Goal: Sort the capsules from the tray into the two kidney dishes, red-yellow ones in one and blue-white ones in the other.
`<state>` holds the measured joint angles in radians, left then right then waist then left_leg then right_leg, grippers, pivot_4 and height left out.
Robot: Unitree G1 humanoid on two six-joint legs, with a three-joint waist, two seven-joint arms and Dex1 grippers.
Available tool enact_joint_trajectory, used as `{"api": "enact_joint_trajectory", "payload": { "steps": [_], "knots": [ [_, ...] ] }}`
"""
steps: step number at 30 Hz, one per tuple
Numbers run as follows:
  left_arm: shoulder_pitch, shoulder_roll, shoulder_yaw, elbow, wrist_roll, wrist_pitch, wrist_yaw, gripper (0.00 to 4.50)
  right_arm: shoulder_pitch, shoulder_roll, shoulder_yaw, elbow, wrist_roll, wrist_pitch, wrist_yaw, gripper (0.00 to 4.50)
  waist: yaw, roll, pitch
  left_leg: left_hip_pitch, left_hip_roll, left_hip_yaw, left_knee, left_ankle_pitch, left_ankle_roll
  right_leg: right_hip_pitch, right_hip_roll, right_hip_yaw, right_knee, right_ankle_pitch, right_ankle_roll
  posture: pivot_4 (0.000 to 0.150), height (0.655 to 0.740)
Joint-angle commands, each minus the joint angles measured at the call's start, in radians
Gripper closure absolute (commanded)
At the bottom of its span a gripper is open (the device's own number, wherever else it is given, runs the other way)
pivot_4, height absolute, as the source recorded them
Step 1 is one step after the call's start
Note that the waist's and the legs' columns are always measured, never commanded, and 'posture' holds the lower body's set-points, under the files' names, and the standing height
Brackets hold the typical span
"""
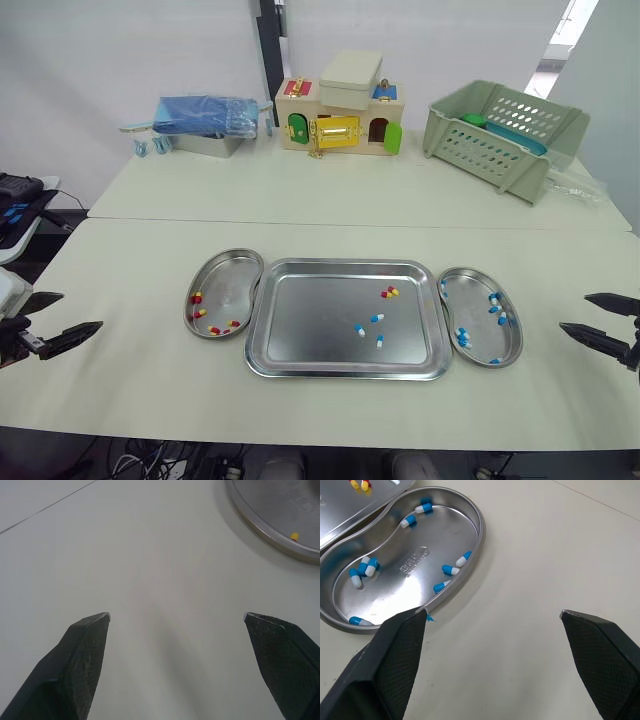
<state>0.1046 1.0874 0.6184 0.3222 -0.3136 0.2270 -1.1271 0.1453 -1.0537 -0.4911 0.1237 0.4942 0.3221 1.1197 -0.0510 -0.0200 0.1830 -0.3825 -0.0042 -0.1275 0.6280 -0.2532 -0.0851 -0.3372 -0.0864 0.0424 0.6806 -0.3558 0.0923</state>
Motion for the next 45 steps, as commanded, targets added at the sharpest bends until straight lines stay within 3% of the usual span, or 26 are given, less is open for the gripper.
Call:
{"api": "enact_joint_trajectory", "payload": {
  "steps": [1,15,22,25,29,35,42,45],
  "knots": [
    [0.008,0.002,0.024,-0.025,-0.017,-0.01,-0.007,0.06,-0.02,-0.004,-0.028,0.002,0.012,0.019,0.011,0.0,-0.004,0.0,0.0,0.0,0.0,0.0,0.0,0.0,0.0,0.0,0.0,0.0,0.0,0.0,0.0,0.15,0.74],
    [0.067,-0.056,0.07,-0.124,-0.091,0.014,-0.039,0.06,-0.004,0.006,-0.034,0.003,-0.018,0.0,0.04,0.0,-0.006,0.0,0.0,0.0,0.0,0.0,0.0,0.0,0.0,0.0,0.0,0.0,0.0,0.0,0.0,0.15,0.74],
    [0.296,-0.245,0.131,-0.52,-0.257,0.047,-0.093,0.06,-0.027,-0.008,-0.03,0.035,-0.012,0.024,0.063,0.0,-0.006,0.0,0.0,0.0,0.0,0.002,0.0,0.0,0.0,0.0,0.0,0.001,-0.001,0.0,0.0,0.15,0.74],
    [0.424,-0.385,0.114,-0.7,-0.334,0.009,-0.1,0.06,-0.044,-0.008,-0.017,0.044,-0.019,0.018,0.073,0.0,-0.006,0.0,0.0,0.0,0.0,0.002,0.0,0.0,0.0,0.001,0.0,0.002,-0.001,0.0,0.0,0.15,0.74],
    [0.535,-0.585,0.02,-0.85,-0.346,-0.084,-0.055,0.06,-0.055,-0.001,-0.004,0.058,-0.028,0.004,0.087,0.0,0.0,0.001,0.0,0.0,0.0,0.003,0.001,0.0,0.0,0.002,-0.001,0.002,-0.002,0.0,0.0,0.15,0.74],
    [0.624,-0.795,-0.153,-0.816,-0.249,-0.361,-0.103,0.06,-0.034,0.001,-0.015,0.031,-0.033,-0.001,0.099,0.0,0.014,0.001,0.0,0.0,-0.001,0.003,0.001,0.0,0.0,0.002,-0.001,0.002,-0.003,0.0,0.0,0.15,0.74],
    [0.609,-0.833,-0.232,-0.737,-0.218,-0.554,-0.109,0.06,-0.019,-0.023,-0.052,-0.008,-0.021,0.029,0.128,0.0,0.015,0.001,0.0,0.0,-0.001,0.004,0.001,0.0,0.0,0.002,-0.001,0.002,-0.003,0.0,0.0,0.15,0.74],
    [0.624,-0.832,-0.262,-0.737,-0.222,-0.582,-0.093,0.06,-0.004,-0.046,-0.084,-0.066,0.04,0.135,0.161,0.0,0.016,0.001,0.0,0.0,-0.001,0.003,0.001,0.0,0.0,0.002,-0.001,0.002,-0.004,0.0,0.0,0.15,0.74]
  ]
}}
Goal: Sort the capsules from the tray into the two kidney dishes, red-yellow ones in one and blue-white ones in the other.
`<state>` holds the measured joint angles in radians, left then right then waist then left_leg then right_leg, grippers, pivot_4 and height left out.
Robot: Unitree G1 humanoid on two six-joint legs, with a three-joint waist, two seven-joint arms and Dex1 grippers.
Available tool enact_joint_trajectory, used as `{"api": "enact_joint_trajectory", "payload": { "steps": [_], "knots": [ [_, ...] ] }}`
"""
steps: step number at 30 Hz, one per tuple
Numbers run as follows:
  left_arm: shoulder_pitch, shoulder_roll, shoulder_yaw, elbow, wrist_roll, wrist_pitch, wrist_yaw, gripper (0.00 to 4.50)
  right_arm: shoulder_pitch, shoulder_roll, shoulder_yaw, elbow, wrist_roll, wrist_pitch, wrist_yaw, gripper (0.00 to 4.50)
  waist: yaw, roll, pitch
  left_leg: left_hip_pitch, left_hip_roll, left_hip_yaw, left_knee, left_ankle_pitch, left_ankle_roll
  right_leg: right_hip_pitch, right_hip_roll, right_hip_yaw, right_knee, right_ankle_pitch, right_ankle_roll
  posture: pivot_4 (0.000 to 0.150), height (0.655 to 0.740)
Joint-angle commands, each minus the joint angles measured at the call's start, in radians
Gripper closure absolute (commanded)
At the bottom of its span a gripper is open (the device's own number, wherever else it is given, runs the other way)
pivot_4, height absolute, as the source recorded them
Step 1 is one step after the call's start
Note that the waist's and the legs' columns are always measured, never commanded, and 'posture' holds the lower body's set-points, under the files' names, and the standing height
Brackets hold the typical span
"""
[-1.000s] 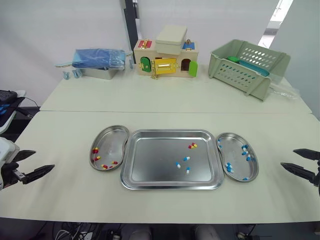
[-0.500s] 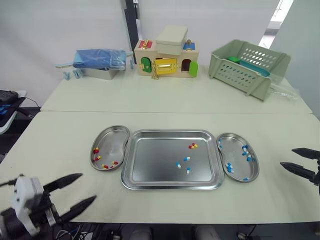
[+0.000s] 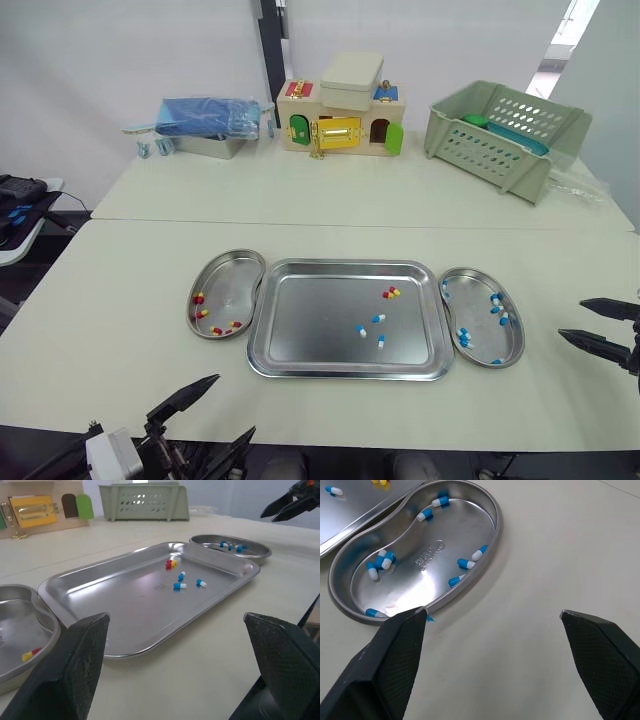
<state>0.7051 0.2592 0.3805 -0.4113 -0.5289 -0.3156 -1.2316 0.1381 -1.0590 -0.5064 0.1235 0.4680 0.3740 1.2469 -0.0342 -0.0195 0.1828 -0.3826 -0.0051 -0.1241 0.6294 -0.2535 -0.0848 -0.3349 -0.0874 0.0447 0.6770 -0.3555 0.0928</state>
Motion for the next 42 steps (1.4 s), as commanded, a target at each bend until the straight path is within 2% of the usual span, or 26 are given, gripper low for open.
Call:
{"api": "enact_joint_trajectory", "payload": {
  "steps": [1,3,6,10,13,17,22,25,33,36,40,42],
  "knots": [
    [0.029,-0.002,-0.033,-0.006,-0.008,-0.049,0.014,0.06,0.003,-0.053,-0.082,-0.095,0.102,0.139,0.046,0.0,-0.001,0.0,0.0,0.0,0.0,0.0,0.0,0.0,0.0,0.0,0.0,0.0,0.0,0.0,0.0,0.15,0.74],
    [0.038,0.004,-0.046,-0.005,-0.01,-0.062,0.019,0.06,0.012,-0.082,-0.1,-0.166,0.158,0.242,0.071,0.0,-0.002,0.0,0.0,0.0,0.0,0.0,0.0,0.0,0.0,0.0,0.0,0.0,0.0,0.0,0.0,0.15,0.74],
    [0.047,0.012,-0.064,0.004,-0.014,-0.081,0.027,0.06,0.009,-0.151,-0.117,-0.37,0.312,0.471,0.074,0.0,-0.002,0.001,0.0,0.0,0.0,0.0,0.0,0.0,0.001,0.0,0.0,0.0,0.0,0.0,0.0,0.15,0.74],
    [0.061,0.022,-0.089,0.006,-0.021,-0.097,0.033,0.06,-0.187,-0.147,-0.033,-0.578,0.51,0.619,-0.109,0.0,-0.004,0.001,-0.001,0.0,0.001,0.0,0.0,0.0,0.001,0.0,0.001,0.0,0.0,0.0,0.0,0.15,0.74],
    [0.057,0.027,-0.1,0.016,-0.024,-0.106,0.045,0.06,-0.355,-0.079,0.102,-0.675,0.551,0.651,-0.28,0.0,-0.002,-0.004,0.001,-0.001,0.001,-0.001,0.0,-0.001,0.001,-0.001,0.001,-0.001,-0.001,0.0,0.0,0.15,0.74],
    [0.042,0.04,-0.113,0.028,-0.026,-0.116,0.057,0.06,-0.502,0.067,0.342,-0.786,0.505,0.689,-0.488,0.0,0.002,-0.006,-0.001,-0.006,0.001,-0.004,0.0,-0.001,0.001,-0.002,0.001,-0.003,-0.004,0.001,0.001,0.15,0.74],
    [0.024,0.055,-0.121,0.037,-0.029,-0.125,0.073,0.06,-0.6,0.191,0.588,-0.808,0.359,0.7,-0.619,0.0,0.003,-0.005,-0.001,-0.011,0.0,-0.007,0.001,0.0,0.001,-0.008,0.001,-0.005,-0.002,0.001,0.001,0.15,0.74],
    [0.017,0.063,-0.124,0.042,-0.03,-0.128,0.082,0.06,-0.642,0.241,0.715,-0.789,0.258,0.684,-0.649,0.0,0.002,-0.004,-0.001,-0.011,0.0,-0.007,0.001,0.0,0.001,-0.008,0.001,-0.005,-0.001,0.001,0.001,0.15,0.74],
    [0.006,0.074,-0.133,0.051,-0.03,-0.138,0.099,0.06,-0.692,0.317,0.911,-0.746,0.091,0.691,-0.68,0.0,0.002,-0.004,-0.002,-0.011,0.0,-0.007,0.001,0.0,0.001,-0.009,0.001,-0.005,0.001,0.001,0.0,0.15,0.74],
    [0.014,0.076,-0.137,0.055,-0.031,-0.15,0.095,0.0,-0.696,0.35,0.968,-0.73,0.035,0.688,-0.693,0.64,0.0,-0.004,-0.002,-0.01,0.0,-0.007,0.001,0.0,0.001,-0.009,0.001,-0.005,0.001,0.001,0.0,0.15,0.74],
    [0.022,0.079,-0.136,0.062,-0.035,-0.164,0.092,0.0,-0.706,0.382,1.004,-0.708,-0.019,0.702,-0.701,1.95,0.0,-0.004,-0.002,-0.011,0.0,-0.007,0.001,0.0,0.001,-0.01,0.001,-0.005,0.001,0.001,0.0,0.15,0.74],
    [0.022,0.08,-0.135,0.07,-0.036,-0.176,0.086,0.0,-0.712,0.384,1.025,-0.699,-0.047,0.701,-0.697,1.95,0.0,-0.004,-0.002,-0.01,0.0,-0.007,0.001,0.0,0.001,-0.009,0.001,-0.005,0.001,0.001,0.0,0.15,0.74]
  ]
}}
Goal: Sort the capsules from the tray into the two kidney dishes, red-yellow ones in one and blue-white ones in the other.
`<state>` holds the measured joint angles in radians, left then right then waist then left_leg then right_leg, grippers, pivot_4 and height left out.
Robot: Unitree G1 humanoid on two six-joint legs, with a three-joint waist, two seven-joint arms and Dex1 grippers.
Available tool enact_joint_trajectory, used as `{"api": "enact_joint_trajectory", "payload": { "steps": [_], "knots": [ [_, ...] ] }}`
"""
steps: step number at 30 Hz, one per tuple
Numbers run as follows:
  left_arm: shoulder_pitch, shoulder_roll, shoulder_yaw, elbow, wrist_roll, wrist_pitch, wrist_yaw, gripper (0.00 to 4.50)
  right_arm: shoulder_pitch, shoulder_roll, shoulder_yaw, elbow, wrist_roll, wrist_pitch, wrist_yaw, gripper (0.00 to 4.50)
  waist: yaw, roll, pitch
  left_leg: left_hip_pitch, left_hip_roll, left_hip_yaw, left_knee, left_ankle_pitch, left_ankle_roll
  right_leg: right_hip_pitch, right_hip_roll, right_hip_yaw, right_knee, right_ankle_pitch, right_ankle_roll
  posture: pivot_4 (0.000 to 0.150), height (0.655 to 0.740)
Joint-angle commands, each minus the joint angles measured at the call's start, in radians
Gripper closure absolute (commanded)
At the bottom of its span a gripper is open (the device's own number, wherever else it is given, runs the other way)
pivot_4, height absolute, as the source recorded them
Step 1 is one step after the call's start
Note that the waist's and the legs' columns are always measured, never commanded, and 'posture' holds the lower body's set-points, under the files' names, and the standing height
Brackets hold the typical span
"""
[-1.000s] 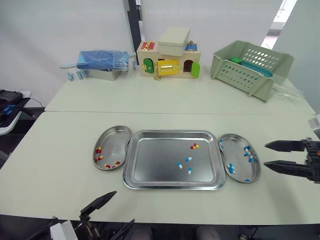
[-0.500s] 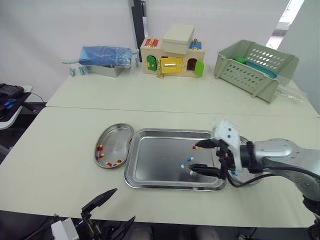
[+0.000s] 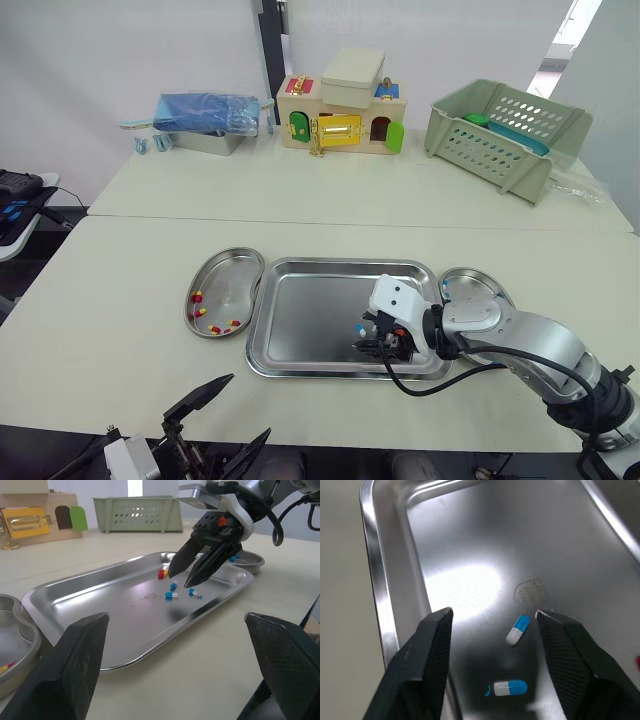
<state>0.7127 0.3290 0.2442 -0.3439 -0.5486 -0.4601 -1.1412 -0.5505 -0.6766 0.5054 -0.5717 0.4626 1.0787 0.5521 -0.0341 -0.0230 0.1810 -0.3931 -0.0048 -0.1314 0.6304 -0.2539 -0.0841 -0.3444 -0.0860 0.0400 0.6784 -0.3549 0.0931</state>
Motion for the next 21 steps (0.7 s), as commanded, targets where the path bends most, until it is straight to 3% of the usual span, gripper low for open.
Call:
{"api": "enact_joint_trajectory", "payload": {
  "steps": [1,21],
  "knots": [
    [0.014,0.011,0.001,0.005,-0.017,-0.034,-0.006,0.0,-0.023,0.006,0.018,0.001,-0.052,-0.003,-0.002,1.95,0.0,0.0,0.0,0.0,0.0,0.0,0.0,0.0,0.0,0.0,0.0,0.0,0.0,0.0,0.0,0.15,0.74],
    [0.015,0.026,-0.014,0.039,-0.023,-0.081,-0.031,0.0,0.017,0.058,0.084,0.054,-0.168,0.015,0.01,1.95,-0.001,0.0,0.0,0.0,0.0,0.0,0.0,0.0,0.0,-0.001,0.0,0.0,0.0,0.0,0.0,0.15,0.74]
  ]
}}
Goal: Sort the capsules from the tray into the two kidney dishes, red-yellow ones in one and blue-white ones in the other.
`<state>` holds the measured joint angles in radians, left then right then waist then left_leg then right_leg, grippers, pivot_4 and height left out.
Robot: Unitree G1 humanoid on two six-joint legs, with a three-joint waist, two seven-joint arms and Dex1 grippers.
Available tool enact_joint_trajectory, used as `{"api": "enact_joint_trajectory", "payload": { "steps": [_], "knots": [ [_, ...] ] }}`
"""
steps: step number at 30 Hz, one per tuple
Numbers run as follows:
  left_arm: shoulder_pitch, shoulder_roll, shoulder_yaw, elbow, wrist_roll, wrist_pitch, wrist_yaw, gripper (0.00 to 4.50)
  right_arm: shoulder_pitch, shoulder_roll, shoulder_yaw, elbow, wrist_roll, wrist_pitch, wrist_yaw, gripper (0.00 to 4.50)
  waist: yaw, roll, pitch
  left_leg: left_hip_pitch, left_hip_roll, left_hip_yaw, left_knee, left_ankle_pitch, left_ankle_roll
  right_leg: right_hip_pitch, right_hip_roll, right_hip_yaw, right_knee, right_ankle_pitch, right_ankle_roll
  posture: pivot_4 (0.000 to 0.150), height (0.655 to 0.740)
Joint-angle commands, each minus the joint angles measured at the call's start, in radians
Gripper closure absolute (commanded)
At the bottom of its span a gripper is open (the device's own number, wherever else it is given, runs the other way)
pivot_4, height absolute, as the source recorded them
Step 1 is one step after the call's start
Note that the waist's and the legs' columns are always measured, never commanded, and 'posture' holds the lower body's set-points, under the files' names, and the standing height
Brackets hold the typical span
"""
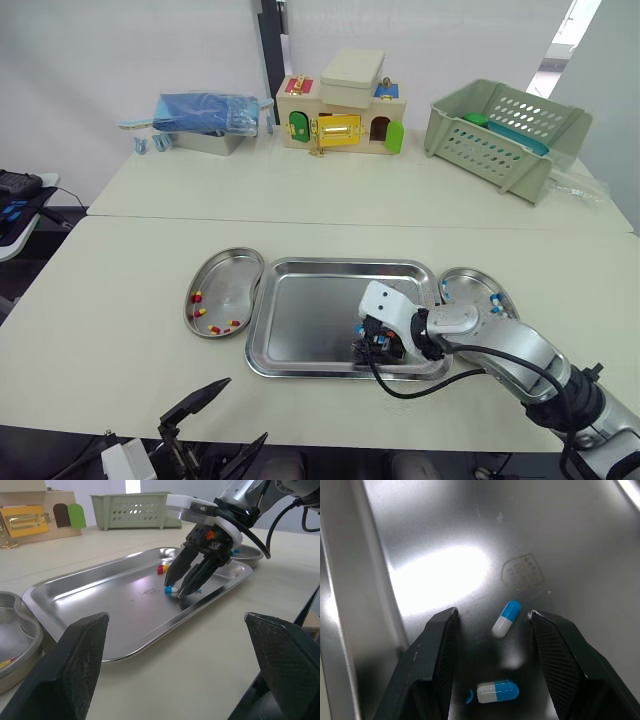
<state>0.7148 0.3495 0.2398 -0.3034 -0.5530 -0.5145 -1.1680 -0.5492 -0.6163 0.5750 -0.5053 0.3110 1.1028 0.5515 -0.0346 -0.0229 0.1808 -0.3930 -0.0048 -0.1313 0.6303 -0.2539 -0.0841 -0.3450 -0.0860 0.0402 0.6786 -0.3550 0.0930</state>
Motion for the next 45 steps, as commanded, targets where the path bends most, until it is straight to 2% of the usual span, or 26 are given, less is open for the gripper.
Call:
{"api": "enact_joint_trajectory", "payload": {
  "steps": [1,3,10,11,18,21,25,29,32,37,45],
  "knots": [
    [0.011,0.004,-0.009,-0.001,-0.018,-0.024,0.001,0.0,0.019,0.001,0.015,-0.012,-0.02,-0.01,0.011,2.17,0.0,0.0,0.0,0.0,0.0,0.0,0.0,0.0,0.0,0.0,0.0,0.0,0.0,0.0,0.0,0.15,0.74],
    [0.009,0.005,-0.009,-0.003,-0.019,-0.023,0.007,0.0,0.023,0.006,0.012,-0.013,-0.027,-0.009,0.012,2.53,0.0,0.0,0.0,0.0,0.0,0.0,0.0,0.0,0.0,0.0,0.0,0.0,0.0,0.0,0.0,0.15,0.74],
    [0.003,0.012,-0.008,-0.003,-0.021,-0.024,0.007,0.0,0.03,0.015,0.007,-0.009,-0.037,-0.012,0.016,4.37,0.0,0.0,-0.001,0.0,0.0,0.0,0.0,0.0,0.0,0.0,0.0,0.0,0.0,0.0,0.0,0.15,0.74],
    [0.002,0.015,-0.009,-0.006,-0.024,-0.021,0.006,0.0,0.035,0.021,-0.002,-0.007,-0.034,-0.012,0.015,4.48,0.0,0.0,-0.001,0.0,0.0,0.0,0.0,0.0,0.0,0.0,0.0,0.0,0.0,0.0,0.0,0.15,0.74],
    [-0.019,0.05,-0.026,-0.011,-0.044,-0.011,-0.025,0.0,0.091,0.012,-0.138,-0.056,0.015,-0.123,0.076,4.48,0.001,0.0,0.0,0.0,0.0,0.0,0.0,0.0,0.0,0.0,0.0,0.0,0.0,0.0,0.0,0.15,0.74],
    [-0.037,0.065,-0.037,-0.011,-0.058,-0.015,-0.041,0.0,0.146,-0.045,-0.229,-0.1,0.044,-0.217,0.147,4.48,0.002,0.0,0.0,-0.001,0.0,0.0,0.0,0.0,0.0,0.0,0.0,0.0,0.0,0.0,0.0,0.15,0.74],
    [-0.067,0.091,-0.076,0.001,-0.066,-0.016,-0.095,0.0,0.263,-0.168,-0.43,-0.145,0.11,-0.299,0.252,4.48,0.005,0.0,0.0,-0.001,0.0,0.0,0.0,0.0,0.0,0.001,0.0,-0.001,-0.001,0.0,0.0,0.15,0.74],
    [-0.098,0.109,-0.111,0.028,-0.08,-0.026,-0.156,0.0,0.406,-0.283,-0.598,-0.126,0.104,-0.387,0.313,4.48,0.005,0.0,0.0,0.0,0.0,0.0,0.0,0.0,0.0,0.002,0.0,-0.001,-0.001,0.0,0.0,0.15,0.74],
    [-0.129,0.115,-0.127,0.045,-0.086,-0.042,-0.193,0.0,0.489,-0.319,-0.699,-0.09,0.107,-0.431,0.335,4.48,0.0,0.0,0.0,0.001,0.0,0.001,0.0,0.0,0.0,0.002,0.0,0.0,0.0,0.0,0.0,0.15,0.74],
    [-0.161,0.116,-0.136,0.063,-0.09,-0.039,-0.214,0.0,0.58,-0.353,-0.78,-0.028,0.074,-0.494,0.352,4.48,0.001,0.001,-0.001,0.003,0.0,0.001,0.0,0.0,0.0,0.004,0.0,0.0,0.0,0.0,0.0,0.15,0.74],
    [-0.163,0.107,-0.133,0.06,-0.096,-0.032,-0.215,0.0,0.612,-0.389,-0.781,0.045,0.022,-0.534,0.366,4.48,0.002,0.001,-0.001,0.003,0.0,0.002,0.0,0.0,0.0,0.005,0.0,0.001,0.0,0.0,0.0,0.15,0.74]
  ]
}}
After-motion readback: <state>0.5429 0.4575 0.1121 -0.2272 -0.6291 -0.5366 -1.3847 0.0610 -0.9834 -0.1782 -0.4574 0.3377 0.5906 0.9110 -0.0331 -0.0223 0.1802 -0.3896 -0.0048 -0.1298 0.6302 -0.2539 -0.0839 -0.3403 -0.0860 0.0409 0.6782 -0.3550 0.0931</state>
